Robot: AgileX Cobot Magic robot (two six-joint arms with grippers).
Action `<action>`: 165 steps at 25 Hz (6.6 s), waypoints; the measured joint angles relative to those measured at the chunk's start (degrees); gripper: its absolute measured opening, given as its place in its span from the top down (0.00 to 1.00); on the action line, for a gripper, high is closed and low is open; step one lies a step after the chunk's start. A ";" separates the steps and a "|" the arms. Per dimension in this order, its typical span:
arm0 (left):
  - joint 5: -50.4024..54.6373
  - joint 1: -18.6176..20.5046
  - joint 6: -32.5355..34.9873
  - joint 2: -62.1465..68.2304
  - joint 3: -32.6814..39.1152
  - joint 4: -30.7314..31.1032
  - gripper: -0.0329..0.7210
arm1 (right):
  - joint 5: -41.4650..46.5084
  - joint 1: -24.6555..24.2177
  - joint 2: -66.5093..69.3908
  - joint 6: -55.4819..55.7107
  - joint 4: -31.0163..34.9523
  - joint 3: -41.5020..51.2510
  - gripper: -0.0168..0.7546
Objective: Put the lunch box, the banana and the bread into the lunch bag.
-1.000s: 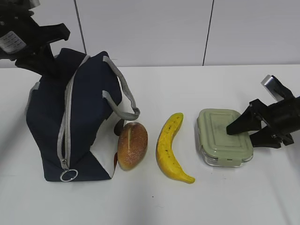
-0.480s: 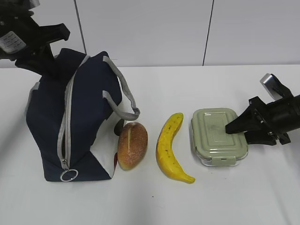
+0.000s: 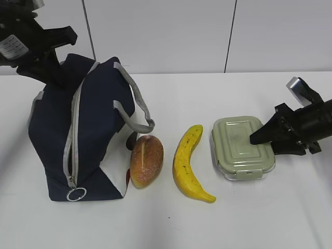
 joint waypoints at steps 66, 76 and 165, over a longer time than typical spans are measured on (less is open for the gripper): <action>-1.74 0.00 11.89 0.00 0.00 -17.80 0.96 | -3.85 33.20 7.39 36.01 2.12 -31.82 0.50; -1.72 0.00 11.89 0.00 0.00 -17.98 0.96 | -5.12 34.12 13.37 36.39 2.72 -32.40 0.50; 2.56 0.00 12.05 0.00 0.00 -11.59 0.96 | -18.38 35.57 -1.49 27.97 -22.61 -3.35 0.32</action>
